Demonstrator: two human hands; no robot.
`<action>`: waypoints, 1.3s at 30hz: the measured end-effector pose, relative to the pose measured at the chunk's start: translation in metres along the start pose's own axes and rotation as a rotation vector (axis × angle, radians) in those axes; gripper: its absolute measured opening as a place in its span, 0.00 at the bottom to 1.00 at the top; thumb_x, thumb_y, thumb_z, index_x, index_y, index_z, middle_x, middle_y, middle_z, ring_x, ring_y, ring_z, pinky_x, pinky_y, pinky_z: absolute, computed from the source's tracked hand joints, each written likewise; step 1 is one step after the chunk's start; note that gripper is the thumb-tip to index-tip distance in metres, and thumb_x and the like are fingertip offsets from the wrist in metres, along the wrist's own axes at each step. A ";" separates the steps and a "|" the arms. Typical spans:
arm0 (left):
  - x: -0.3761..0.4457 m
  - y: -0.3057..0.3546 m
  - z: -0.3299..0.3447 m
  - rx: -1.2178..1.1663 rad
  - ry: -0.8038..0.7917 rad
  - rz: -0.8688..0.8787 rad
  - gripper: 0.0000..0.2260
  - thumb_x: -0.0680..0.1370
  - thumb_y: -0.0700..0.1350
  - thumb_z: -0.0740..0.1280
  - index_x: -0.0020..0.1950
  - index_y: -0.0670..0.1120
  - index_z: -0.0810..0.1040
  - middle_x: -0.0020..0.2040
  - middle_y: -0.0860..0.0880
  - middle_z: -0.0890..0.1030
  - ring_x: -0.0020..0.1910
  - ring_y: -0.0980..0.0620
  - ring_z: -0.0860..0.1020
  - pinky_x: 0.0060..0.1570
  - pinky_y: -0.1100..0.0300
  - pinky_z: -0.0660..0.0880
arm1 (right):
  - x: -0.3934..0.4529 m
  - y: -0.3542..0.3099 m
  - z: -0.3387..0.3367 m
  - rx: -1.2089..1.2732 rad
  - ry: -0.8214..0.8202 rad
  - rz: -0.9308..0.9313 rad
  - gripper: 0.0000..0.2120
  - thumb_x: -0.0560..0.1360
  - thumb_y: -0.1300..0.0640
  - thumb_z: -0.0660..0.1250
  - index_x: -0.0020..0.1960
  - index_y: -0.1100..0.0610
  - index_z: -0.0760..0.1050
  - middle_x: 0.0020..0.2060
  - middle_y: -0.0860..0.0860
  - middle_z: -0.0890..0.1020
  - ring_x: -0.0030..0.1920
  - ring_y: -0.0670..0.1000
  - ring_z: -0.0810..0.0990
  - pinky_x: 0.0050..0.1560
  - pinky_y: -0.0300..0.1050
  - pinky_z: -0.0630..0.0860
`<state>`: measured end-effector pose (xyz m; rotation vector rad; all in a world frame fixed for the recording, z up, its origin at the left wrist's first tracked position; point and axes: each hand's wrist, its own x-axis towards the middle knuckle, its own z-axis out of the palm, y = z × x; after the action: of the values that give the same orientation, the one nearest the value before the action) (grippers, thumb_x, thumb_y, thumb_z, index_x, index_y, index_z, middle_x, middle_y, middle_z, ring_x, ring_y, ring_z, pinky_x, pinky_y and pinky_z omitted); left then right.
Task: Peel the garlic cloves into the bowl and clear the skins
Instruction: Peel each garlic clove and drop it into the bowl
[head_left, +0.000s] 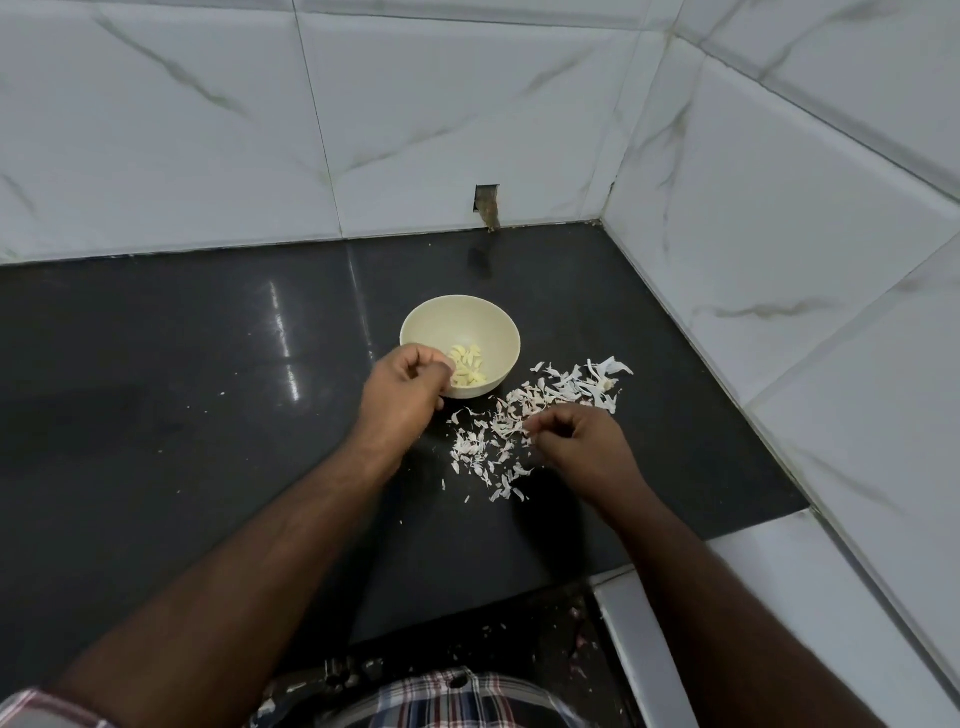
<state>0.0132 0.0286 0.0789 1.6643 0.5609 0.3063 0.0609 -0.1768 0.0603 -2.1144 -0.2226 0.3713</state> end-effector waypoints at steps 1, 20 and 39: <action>0.008 0.001 -0.001 0.056 0.024 0.023 0.04 0.79 0.41 0.68 0.45 0.47 0.81 0.39 0.50 0.83 0.34 0.55 0.77 0.37 0.61 0.76 | 0.001 0.003 -0.002 -0.104 -0.029 0.003 0.09 0.73 0.63 0.70 0.40 0.50 0.83 0.35 0.46 0.85 0.34 0.43 0.82 0.36 0.40 0.79; -0.008 -0.022 0.007 0.367 -0.107 0.046 0.06 0.76 0.44 0.69 0.43 0.53 0.84 0.38 0.57 0.85 0.37 0.56 0.82 0.44 0.57 0.81 | -0.006 0.018 0.016 -0.520 -0.197 -0.133 0.12 0.77 0.62 0.62 0.50 0.52 0.83 0.48 0.48 0.85 0.50 0.50 0.82 0.53 0.48 0.79; -0.020 -0.064 0.016 0.770 -0.251 0.244 0.10 0.78 0.40 0.66 0.54 0.52 0.84 0.52 0.52 0.82 0.52 0.53 0.79 0.52 0.63 0.71 | 0.014 0.022 0.009 -0.290 -0.003 -0.078 0.05 0.78 0.59 0.67 0.51 0.50 0.79 0.39 0.39 0.79 0.40 0.36 0.76 0.41 0.32 0.70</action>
<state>-0.0076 0.0109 0.0161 2.4822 0.2911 0.0433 0.0712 -0.1775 0.0350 -2.3814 -0.3789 0.3100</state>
